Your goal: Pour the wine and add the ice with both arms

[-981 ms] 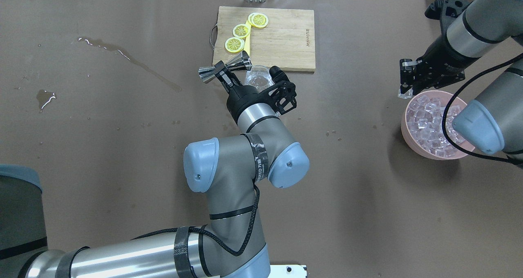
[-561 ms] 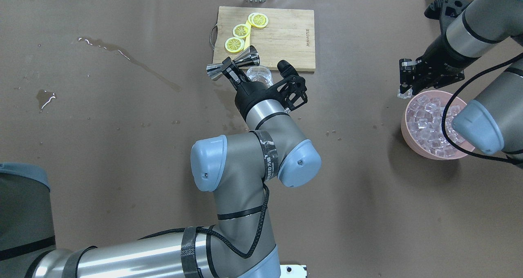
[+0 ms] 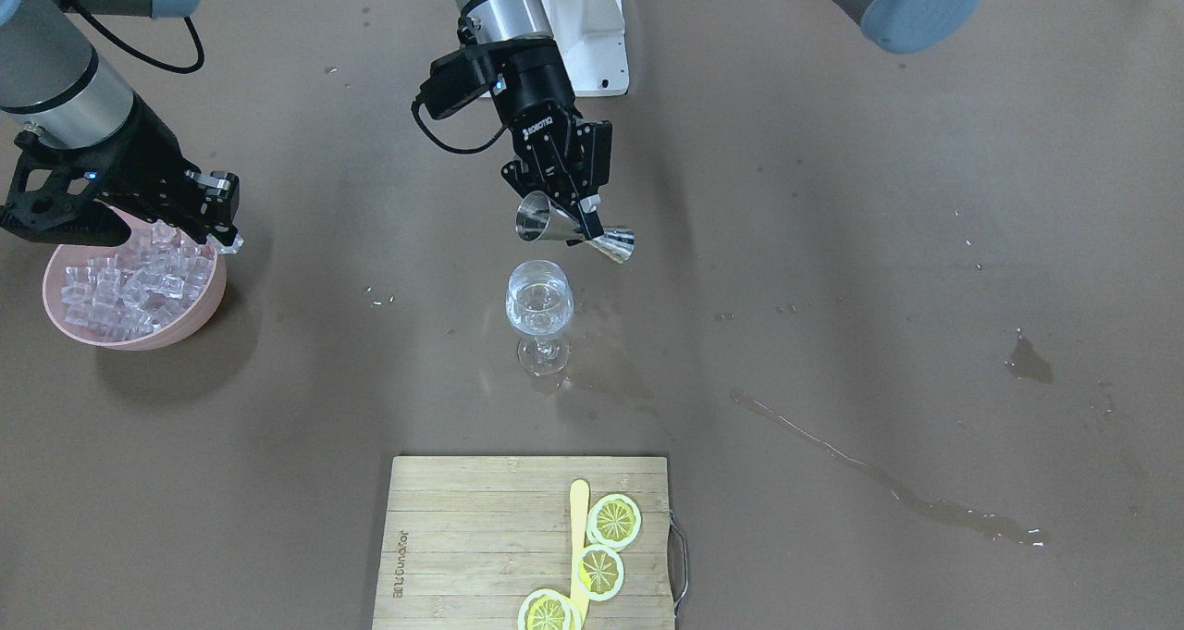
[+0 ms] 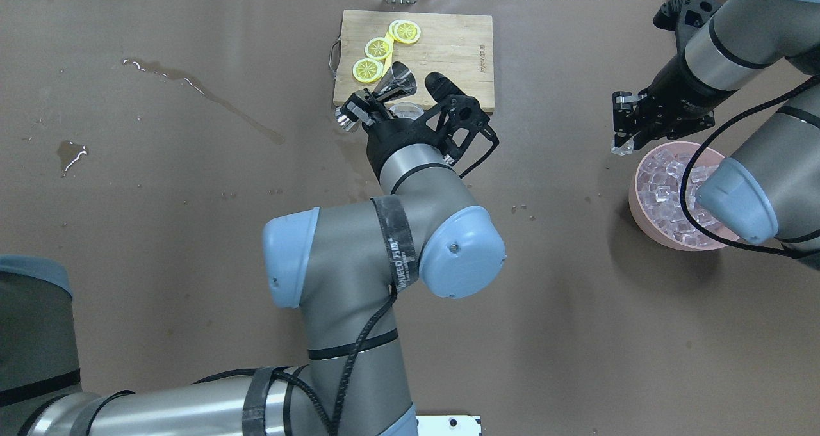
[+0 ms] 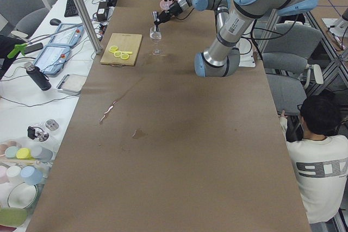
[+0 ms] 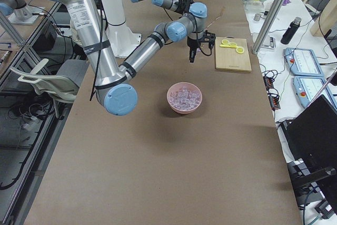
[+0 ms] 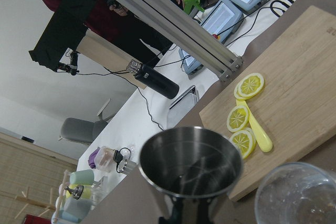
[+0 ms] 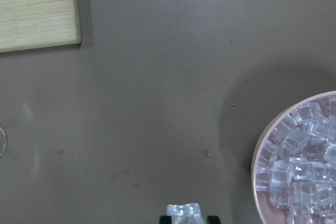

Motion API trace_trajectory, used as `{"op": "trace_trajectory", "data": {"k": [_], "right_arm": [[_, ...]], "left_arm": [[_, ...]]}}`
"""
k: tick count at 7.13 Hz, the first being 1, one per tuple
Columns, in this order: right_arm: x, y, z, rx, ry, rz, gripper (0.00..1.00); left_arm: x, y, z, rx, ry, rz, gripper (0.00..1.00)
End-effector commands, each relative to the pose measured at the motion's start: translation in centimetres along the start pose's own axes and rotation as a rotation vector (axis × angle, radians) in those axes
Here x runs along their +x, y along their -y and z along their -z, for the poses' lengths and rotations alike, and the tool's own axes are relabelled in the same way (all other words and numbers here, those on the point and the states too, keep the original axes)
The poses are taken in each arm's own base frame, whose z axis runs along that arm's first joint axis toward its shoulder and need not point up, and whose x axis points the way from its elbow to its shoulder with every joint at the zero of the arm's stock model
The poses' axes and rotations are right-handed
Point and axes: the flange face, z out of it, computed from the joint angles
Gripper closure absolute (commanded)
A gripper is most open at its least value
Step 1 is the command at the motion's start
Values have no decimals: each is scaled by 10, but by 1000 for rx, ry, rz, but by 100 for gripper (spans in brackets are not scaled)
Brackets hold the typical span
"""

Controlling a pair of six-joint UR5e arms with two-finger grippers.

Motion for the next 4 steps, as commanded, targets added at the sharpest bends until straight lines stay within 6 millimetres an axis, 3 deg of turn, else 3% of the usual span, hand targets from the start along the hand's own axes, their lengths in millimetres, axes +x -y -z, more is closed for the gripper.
{"op": "trace_trajectory", "data": {"k": [1, 2, 4], "right_arm": [[-30, -8, -5, 17, -5, -25, 83], [-49, -9, 1, 9, -21, -28, 83], [-75, -6, 17, 14, -25, -32, 83]], "left_arm": [[-49, -6, -13, 0, -110, 141, 100], [-70, -15, -39, -47, -140, 195, 100], [-160, -48, -110, -156, -156, 299, 100]]}}
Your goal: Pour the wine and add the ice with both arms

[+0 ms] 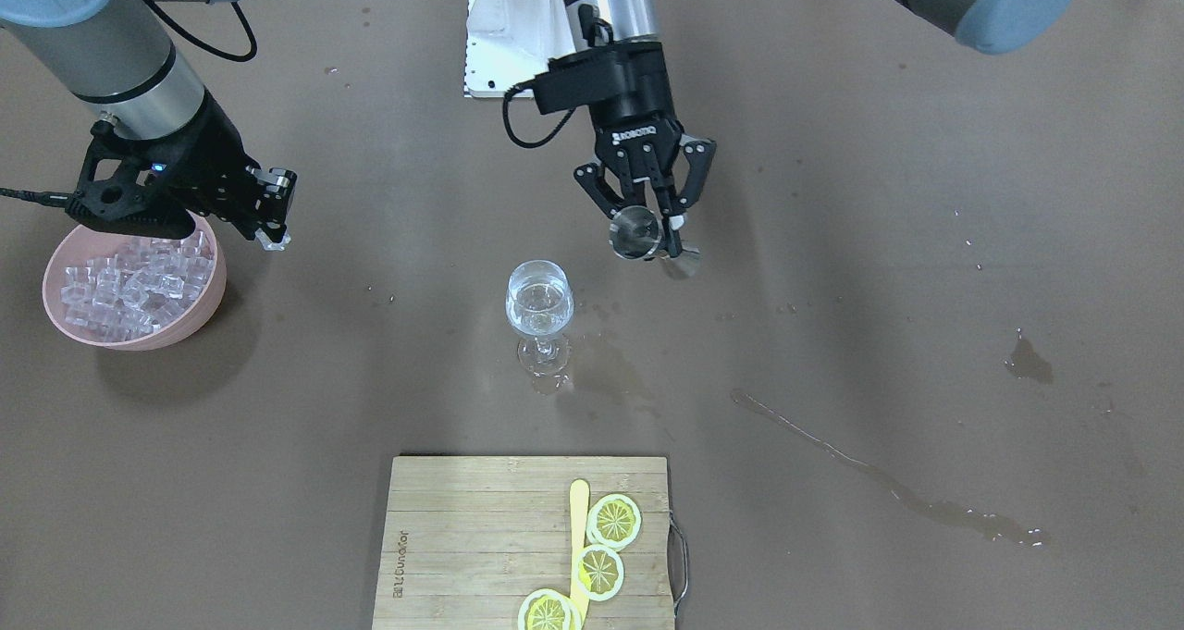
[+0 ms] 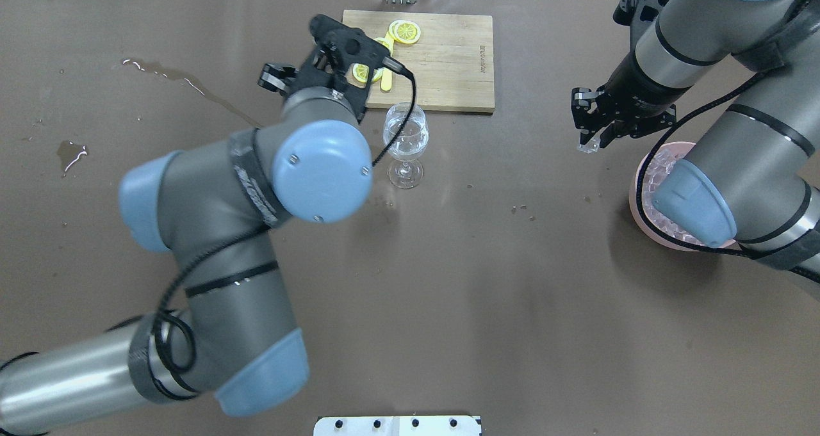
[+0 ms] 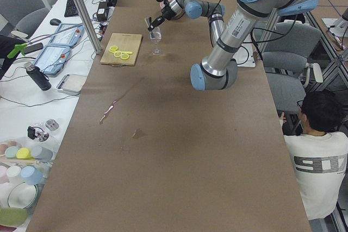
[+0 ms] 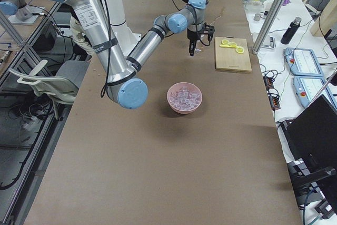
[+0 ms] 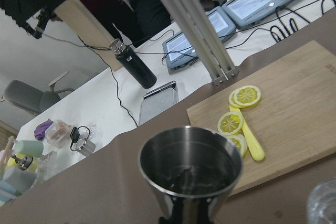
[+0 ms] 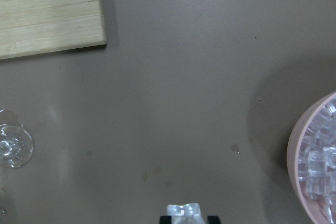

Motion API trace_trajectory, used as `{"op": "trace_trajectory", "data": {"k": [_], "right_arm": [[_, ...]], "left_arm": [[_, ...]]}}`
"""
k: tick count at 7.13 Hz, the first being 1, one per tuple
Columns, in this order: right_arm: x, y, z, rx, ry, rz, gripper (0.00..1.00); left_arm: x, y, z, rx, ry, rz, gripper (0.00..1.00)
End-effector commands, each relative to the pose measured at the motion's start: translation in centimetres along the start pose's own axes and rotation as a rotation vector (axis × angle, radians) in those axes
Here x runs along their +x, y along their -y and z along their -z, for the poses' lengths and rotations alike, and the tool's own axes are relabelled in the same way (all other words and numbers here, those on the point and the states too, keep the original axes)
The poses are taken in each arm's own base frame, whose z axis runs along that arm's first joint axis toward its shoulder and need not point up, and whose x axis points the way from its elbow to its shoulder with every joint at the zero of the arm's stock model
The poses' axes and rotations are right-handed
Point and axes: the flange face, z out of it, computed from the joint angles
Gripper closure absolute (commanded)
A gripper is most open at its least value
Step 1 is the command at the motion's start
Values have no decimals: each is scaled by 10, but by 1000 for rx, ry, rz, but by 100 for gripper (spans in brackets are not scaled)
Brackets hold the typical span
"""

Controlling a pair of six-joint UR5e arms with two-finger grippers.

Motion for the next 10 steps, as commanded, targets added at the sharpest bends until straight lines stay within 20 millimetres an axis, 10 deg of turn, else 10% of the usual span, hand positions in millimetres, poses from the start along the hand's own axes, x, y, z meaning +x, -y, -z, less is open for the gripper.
{"op": "trace_trajectory", "data": {"k": [1, 4, 8, 10], "right_arm": [[-26, 5, 11, 5, 0, 1, 83], [-96, 33, 25, 17, 24, -63, 83], [-169, 47, 34, 8, 39, -107, 83], [-193, 34, 30, 4, 45, -112, 83]], "left_arm": [[-122, -10, -69, -131, -16, 130, 100], [-245, -50, -133, -221, -50, 266, 100], [-346, -200, -222, -210, -113, 326, 100], [-360, -235, -249, -120, -187, 335, 100]]}}
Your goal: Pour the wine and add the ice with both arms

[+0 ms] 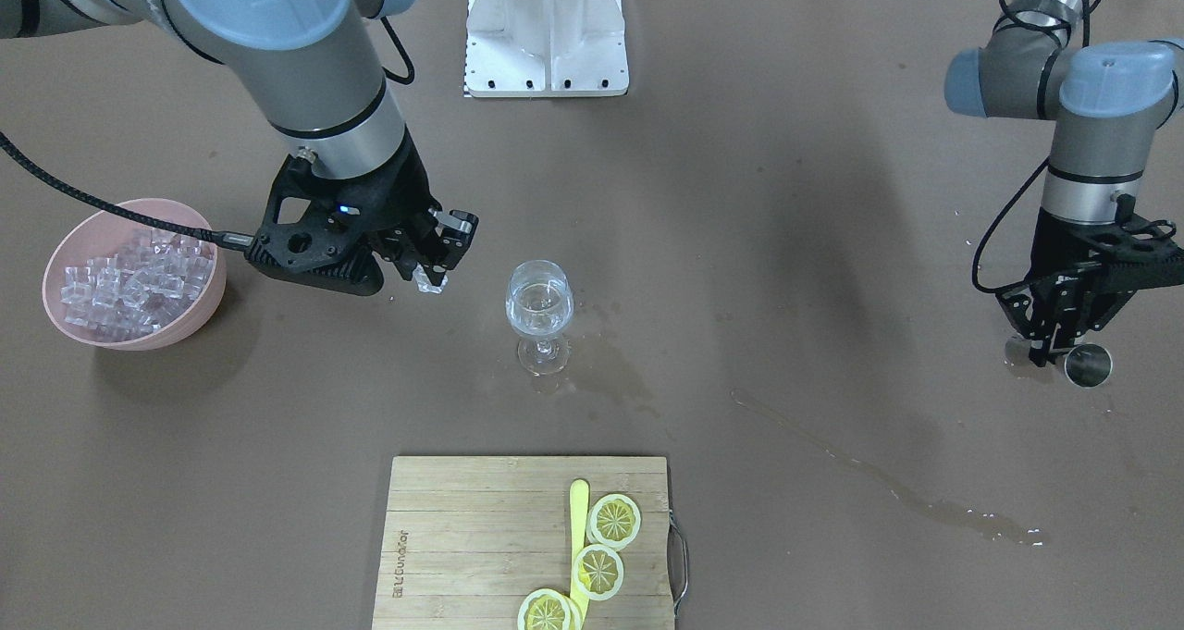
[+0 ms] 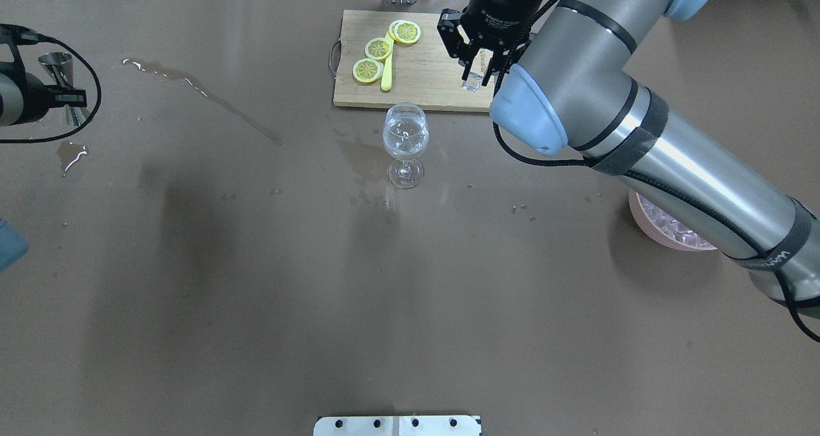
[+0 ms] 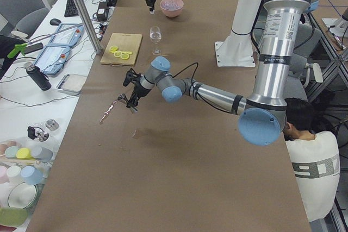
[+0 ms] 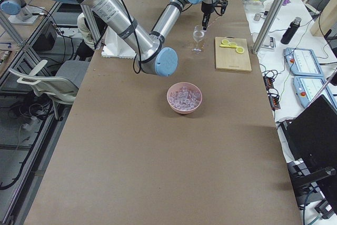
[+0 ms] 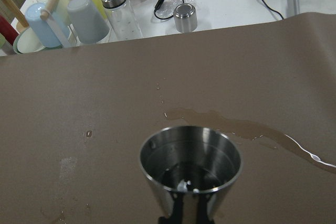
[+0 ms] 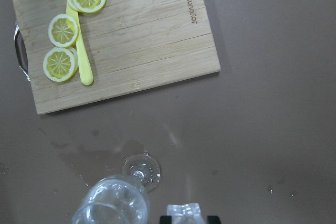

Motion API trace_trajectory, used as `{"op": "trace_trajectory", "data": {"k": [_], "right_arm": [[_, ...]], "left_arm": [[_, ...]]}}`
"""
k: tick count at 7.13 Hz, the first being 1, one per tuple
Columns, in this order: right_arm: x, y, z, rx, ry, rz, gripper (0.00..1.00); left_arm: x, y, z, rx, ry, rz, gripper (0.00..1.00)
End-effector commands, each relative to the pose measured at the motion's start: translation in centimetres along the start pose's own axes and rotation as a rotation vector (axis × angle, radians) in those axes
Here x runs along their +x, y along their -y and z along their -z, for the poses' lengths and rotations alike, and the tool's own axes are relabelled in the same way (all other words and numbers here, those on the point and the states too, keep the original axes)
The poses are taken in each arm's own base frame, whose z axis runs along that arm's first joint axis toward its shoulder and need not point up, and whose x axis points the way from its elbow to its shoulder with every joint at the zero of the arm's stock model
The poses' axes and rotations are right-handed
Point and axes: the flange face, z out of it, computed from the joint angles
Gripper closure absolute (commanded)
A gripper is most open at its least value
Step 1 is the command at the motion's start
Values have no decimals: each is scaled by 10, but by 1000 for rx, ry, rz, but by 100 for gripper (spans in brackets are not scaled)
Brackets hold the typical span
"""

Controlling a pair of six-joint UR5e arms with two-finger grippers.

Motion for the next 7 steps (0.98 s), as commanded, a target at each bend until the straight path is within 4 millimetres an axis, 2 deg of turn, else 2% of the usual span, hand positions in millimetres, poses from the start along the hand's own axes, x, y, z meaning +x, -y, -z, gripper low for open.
{"op": "trace_trajectory", "data": {"k": [1, 3, 4, 5, 7], "right_arm": [[-22, -16, -8, 2, 15, -1, 83], [-33, -16, -26, 10, 22, 9, 83], [-55, -21, -26, 15, 20, 1, 83], [-64, -25, -29, 24, 15, 1, 83], [-70, -37, -36, 9, 14, 6, 83]], "left_arm": [[-32, -20, -21, 91, -92, -4, 100], [-46, -19, -19, 192, -137, 1, 100], [-56, -22, -16, 256, -148, 8, 100], [-73, -31, -18, 289, -152, 12, 100], [-107, -48, -38, 312, -93, 16, 100]]}}
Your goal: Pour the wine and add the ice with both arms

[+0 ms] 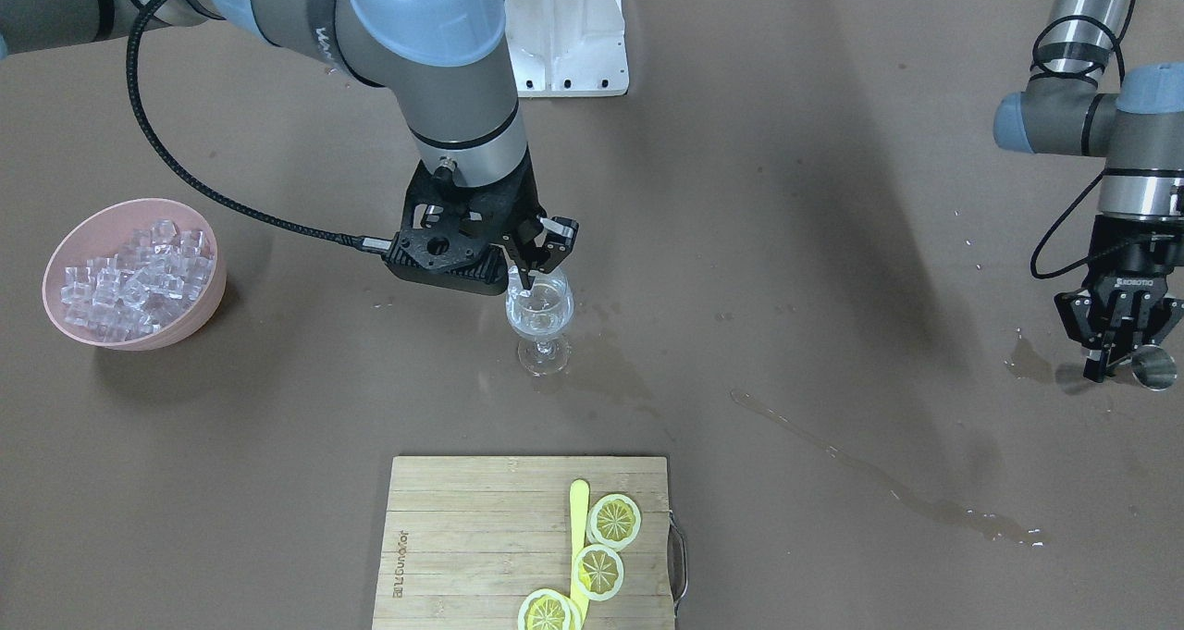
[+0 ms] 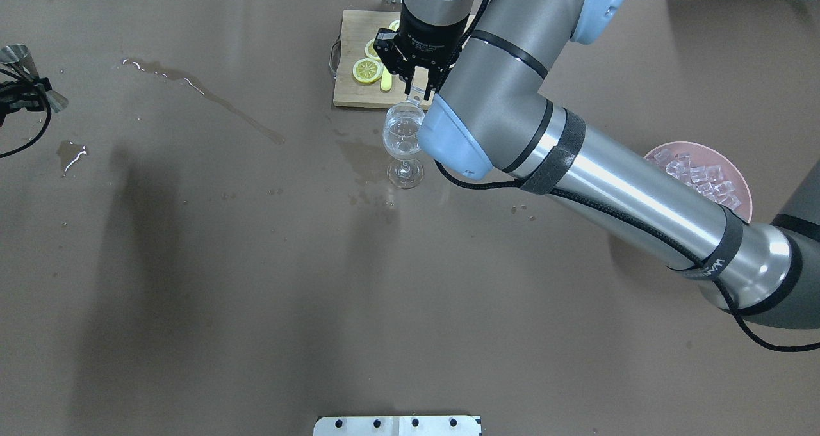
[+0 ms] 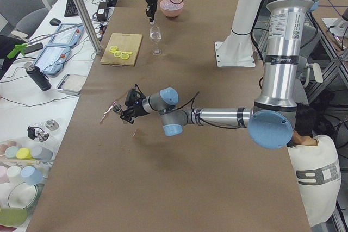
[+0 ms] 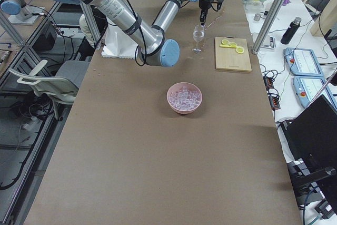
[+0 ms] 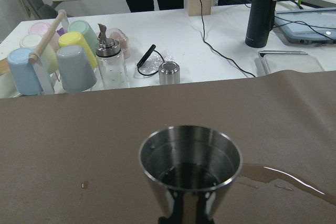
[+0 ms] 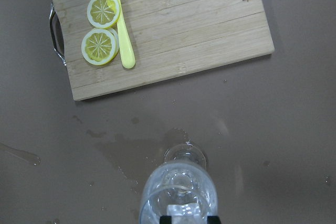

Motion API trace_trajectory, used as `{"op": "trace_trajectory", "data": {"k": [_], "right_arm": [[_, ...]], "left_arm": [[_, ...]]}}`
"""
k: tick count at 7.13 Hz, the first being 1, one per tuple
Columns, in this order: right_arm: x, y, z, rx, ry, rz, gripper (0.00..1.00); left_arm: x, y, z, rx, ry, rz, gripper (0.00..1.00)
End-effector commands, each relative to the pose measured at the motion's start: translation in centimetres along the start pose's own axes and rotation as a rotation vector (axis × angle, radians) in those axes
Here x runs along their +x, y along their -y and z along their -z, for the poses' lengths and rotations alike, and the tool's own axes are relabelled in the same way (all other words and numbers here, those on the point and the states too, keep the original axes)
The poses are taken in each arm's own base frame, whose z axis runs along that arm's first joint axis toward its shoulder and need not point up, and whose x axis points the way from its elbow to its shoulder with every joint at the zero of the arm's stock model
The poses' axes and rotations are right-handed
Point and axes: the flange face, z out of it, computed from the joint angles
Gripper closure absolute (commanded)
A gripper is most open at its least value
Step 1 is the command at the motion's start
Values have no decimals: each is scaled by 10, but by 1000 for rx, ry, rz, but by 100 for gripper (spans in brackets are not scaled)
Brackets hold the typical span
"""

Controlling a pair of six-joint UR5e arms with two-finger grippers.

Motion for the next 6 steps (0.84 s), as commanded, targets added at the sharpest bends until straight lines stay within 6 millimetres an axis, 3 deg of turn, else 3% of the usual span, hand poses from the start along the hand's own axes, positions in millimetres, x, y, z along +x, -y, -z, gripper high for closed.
{"op": "trace_trajectory", "data": {"k": [1, 3, 6], "right_arm": [[-6, -10, -6, -10, 0, 3, 83], [-6, -14, -11, -16, -4, 6, 83], [-8, -9, -28, -18, -5, 11, 83]], "left_arm": [[-36, -25, -8, 23, 38, -6, 100], [-54, -39, -9, 48, 37, 2, 100], [-60, -38, -2, 136, 85, 8, 100]]}}
